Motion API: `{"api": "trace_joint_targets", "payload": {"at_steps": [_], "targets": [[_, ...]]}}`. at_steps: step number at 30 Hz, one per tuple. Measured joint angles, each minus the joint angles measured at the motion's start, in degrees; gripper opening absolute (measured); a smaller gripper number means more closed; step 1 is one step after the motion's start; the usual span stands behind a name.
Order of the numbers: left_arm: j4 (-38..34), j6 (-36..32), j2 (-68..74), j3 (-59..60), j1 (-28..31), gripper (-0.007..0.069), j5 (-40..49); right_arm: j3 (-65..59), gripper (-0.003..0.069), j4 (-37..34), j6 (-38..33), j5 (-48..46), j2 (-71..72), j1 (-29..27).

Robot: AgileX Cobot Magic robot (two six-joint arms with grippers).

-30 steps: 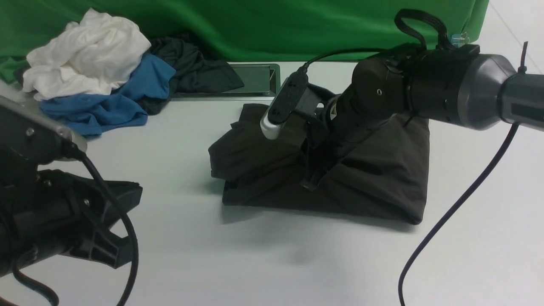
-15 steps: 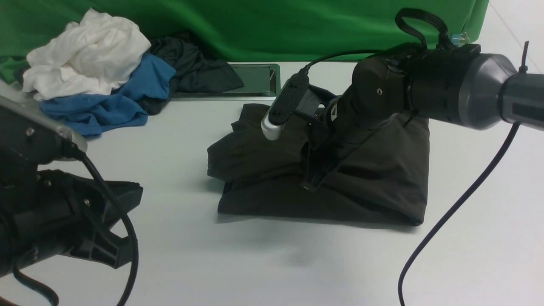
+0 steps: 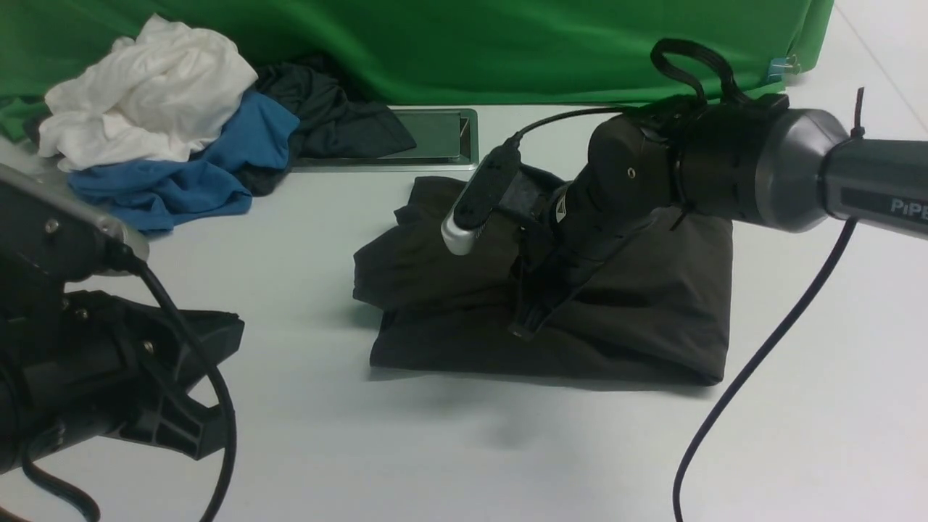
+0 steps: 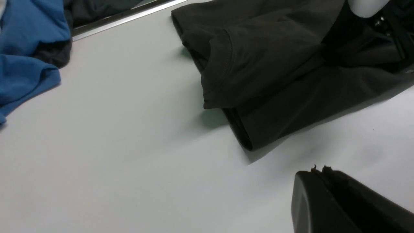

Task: Fold a long-sleeved shirt on a white desktop.

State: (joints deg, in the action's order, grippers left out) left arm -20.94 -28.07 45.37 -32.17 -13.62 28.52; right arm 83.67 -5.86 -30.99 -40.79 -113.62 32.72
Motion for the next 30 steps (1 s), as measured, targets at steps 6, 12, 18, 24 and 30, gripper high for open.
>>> {"api": "trace_joint_targets", "payload": {"at_steps": [6, 12, 18, 24, 30], "targets": [[0.0, -0.2, -0.3, 0.0, 0.0, 0.0018, 0.0, 0.0, 0.0051, 0.2, -0.5, -2.3, 2.9, 0.0], [0.0, -0.2, -0.6, 0.0, 0.0, 0.0018, 0.0, 0.0, 0.0051, 0.2, -2.4, -9.1, 4.6, 0.0], [-0.2, -0.2, -0.6, 0.0, 0.0, 0.0018, 0.0, 0.0, 0.0087, 0.1, -2.4, -10.4, 4.6, 0.0], [-0.2, -0.2, -0.6, 0.0, 0.0, 0.0018, 0.0, 0.1, 0.0507, -0.2, -0.8, -10.3, 4.6, 0.0], [-0.2, -0.2, -0.6, 0.0, 0.0, 0.0018, 0.0, 5.2, 0.0567, 1.7, 6.2, -13.9, 5.7, 0.0]]}}
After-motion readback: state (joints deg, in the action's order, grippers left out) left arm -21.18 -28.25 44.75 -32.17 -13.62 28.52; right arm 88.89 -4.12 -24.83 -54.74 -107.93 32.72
